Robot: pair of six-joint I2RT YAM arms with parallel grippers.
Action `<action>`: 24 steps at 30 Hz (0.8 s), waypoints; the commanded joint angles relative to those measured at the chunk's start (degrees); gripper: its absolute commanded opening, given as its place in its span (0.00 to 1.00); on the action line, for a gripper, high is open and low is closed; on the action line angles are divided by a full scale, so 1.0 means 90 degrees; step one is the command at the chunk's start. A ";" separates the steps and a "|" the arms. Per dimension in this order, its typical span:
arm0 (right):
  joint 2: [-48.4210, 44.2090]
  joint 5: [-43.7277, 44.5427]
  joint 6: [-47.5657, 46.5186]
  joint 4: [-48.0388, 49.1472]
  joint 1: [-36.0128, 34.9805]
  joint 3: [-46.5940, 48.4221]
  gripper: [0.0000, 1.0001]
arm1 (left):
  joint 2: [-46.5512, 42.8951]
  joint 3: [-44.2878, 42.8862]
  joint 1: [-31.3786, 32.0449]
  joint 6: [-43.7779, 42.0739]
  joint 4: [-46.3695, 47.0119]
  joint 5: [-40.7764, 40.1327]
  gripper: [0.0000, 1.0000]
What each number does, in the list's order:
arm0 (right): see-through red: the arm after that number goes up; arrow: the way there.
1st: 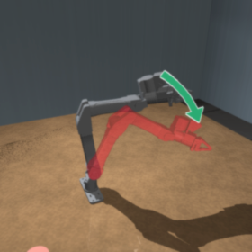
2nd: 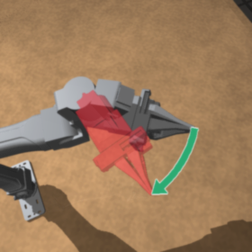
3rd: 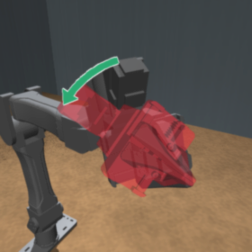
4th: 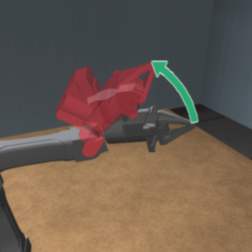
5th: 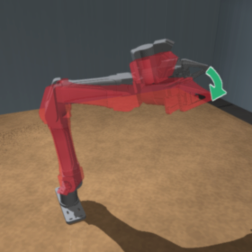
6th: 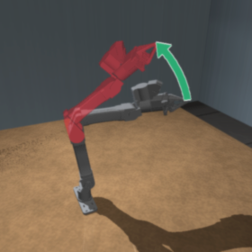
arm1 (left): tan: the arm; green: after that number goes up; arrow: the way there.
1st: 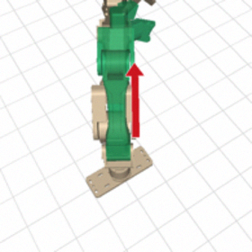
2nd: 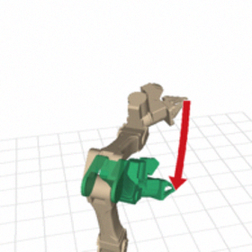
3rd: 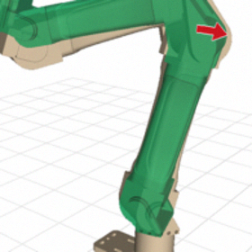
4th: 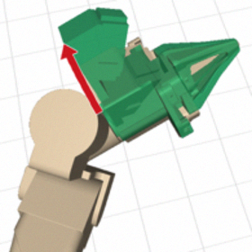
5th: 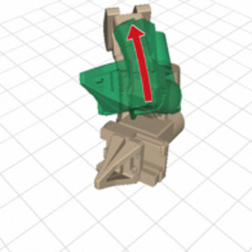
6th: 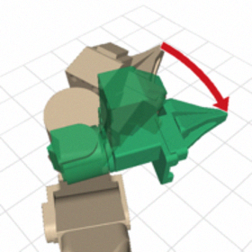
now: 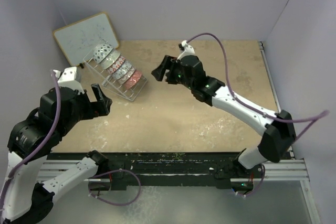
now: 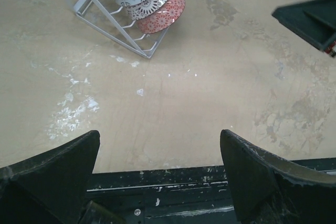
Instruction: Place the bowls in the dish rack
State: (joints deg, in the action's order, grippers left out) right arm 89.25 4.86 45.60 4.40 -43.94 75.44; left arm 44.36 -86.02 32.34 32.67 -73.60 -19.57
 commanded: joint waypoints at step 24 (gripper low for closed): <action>-0.2661 0.1548 -0.1174 -0.2668 0.0220 -0.1810 1.00 | 0.0588 0.0585 0.0030 0.0638 0.0960 -0.0687 0.99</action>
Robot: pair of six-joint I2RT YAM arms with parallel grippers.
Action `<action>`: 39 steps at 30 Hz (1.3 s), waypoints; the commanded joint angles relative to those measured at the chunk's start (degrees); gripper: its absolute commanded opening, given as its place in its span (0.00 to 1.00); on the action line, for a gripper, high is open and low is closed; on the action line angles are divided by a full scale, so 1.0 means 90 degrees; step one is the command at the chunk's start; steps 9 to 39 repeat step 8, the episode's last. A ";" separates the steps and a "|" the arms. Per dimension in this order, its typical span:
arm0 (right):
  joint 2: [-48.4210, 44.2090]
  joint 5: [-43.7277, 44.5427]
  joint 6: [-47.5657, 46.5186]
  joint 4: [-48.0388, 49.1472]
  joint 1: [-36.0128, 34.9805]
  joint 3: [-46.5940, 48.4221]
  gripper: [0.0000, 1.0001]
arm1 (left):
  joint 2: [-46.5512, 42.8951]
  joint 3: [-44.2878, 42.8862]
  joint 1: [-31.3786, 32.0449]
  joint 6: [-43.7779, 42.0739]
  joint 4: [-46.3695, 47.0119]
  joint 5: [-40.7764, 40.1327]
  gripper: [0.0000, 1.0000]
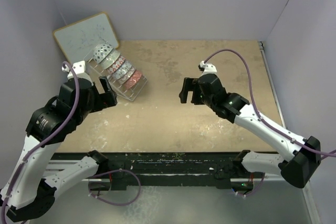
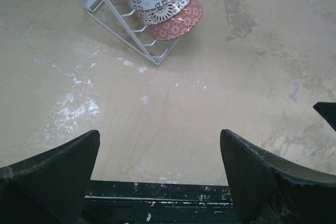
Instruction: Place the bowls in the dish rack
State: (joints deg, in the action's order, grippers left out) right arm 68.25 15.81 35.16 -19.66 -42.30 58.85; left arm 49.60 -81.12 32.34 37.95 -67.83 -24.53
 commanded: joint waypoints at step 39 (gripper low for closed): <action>-0.0448 0.0414 -0.0021 0.0023 0.0045 -0.0057 1.00 | 0.0215 0.0059 0.0027 0.0077 0.0245 -0.0192 0.99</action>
